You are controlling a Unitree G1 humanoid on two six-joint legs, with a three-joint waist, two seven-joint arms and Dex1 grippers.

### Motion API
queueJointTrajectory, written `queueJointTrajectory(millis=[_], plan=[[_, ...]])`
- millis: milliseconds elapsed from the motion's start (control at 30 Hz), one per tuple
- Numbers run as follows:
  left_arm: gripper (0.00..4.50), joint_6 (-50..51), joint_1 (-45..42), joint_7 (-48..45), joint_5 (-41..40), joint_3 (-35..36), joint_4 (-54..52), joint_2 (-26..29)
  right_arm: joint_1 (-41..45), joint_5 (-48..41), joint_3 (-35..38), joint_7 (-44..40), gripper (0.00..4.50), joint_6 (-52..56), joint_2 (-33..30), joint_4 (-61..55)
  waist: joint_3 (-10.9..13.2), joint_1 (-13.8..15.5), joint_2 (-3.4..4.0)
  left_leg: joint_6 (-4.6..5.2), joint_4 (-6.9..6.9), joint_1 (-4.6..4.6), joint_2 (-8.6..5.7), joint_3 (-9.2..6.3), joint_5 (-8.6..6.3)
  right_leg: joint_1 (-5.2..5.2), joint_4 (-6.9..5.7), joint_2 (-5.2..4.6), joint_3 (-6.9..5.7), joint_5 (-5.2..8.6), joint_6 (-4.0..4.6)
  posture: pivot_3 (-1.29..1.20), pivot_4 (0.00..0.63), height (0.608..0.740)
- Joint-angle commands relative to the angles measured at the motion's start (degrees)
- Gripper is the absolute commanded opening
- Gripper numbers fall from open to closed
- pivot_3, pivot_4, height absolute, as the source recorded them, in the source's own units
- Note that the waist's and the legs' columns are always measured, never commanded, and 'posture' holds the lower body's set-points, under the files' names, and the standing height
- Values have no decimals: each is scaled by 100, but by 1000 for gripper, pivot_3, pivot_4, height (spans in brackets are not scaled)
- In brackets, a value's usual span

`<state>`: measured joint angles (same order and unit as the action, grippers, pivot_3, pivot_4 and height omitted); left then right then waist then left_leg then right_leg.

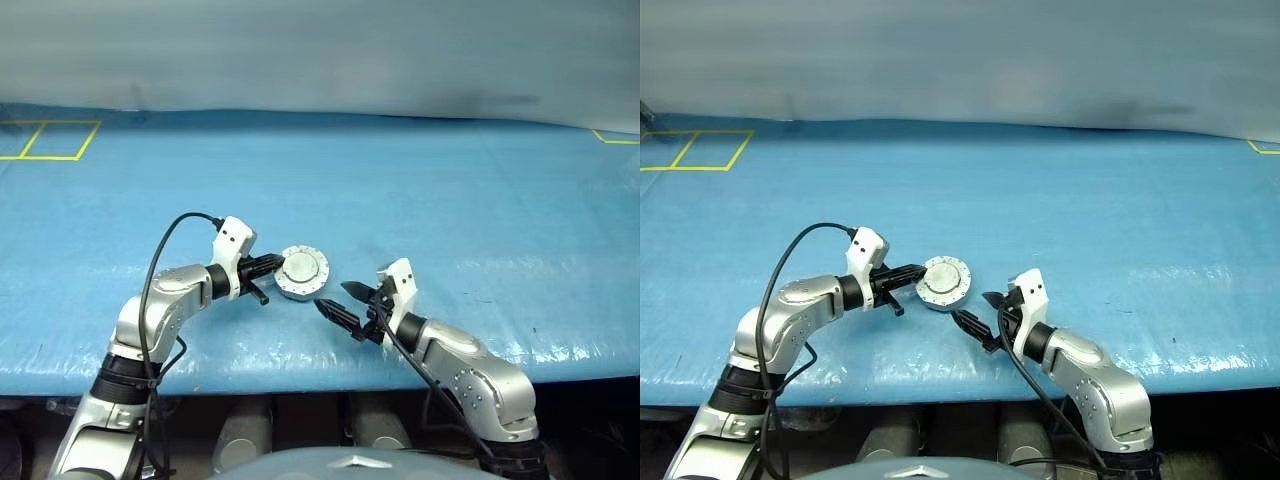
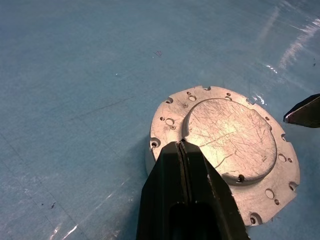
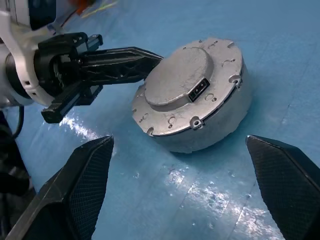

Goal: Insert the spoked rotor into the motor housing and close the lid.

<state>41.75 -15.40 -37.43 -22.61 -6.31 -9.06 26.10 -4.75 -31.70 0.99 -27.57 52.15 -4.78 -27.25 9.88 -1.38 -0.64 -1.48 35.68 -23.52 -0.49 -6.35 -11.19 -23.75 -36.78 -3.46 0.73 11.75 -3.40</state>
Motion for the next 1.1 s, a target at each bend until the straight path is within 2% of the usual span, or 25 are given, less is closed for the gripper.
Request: queueJointTrajectory(millis=[33, 200, 400, 667, 1000, 1100], plan=[[0, 7, 35, -123, 59, -191, 37, 1, 40, -722, 473, 625, 4471, 434, 598, 63, 0, 0, 2, 0, -1, -3, 0, 0, 0, -3, 1, 0, 0, 0, 0, 0, 150, 740], [0, -27, 80, -188, 109, -285, 9, 28, 217, -1288, 834, 1344, 4471, 848, 1287, 522, 0, 13, 3, 0, -7, -7, -2, 2, 0, -6, 9, -3, 1, 0, 0, 0, 150, 740], [0, -39, 106, -203, 125, -237, -4, 8, 478, -2230, 1066, 2016, 4471, 975, 1606, 983, -4, 5, 8, 1, -9, -4, -1, 2, 0, -3, 10, -2, -1, 0, 0, 0, 150, 740], [0, -53, 131, -192, 142, -190, 11, -20, 644, -3187, 787, 2528, 4471, 885, 1666, 1334, -7, -17, 12, 2, -10, -3, -1, 2, 0, -3, 10, -1, -1, 0, 1, 0, 150, 740], [0, -62, 143, -194, 160, -194, 25, -52, 701, -3936, 448, 2885, 4471, 249, 1743, 1678, -6, -17, 13, 2, -12, -5, -1, 2, 0, -3, 17, -1, -1, 0, 1, 0, 150, 740], [0, -83, 139, -199, 175, -201, 56, -71, 627, -4115, 408, 2966, 3531, 127, 1705, 1719, -6, -17, 14, 3, -12, -6, -1, 2, 0, -3, 17, -1, -1, 0, 1, 0, 150, 740]])
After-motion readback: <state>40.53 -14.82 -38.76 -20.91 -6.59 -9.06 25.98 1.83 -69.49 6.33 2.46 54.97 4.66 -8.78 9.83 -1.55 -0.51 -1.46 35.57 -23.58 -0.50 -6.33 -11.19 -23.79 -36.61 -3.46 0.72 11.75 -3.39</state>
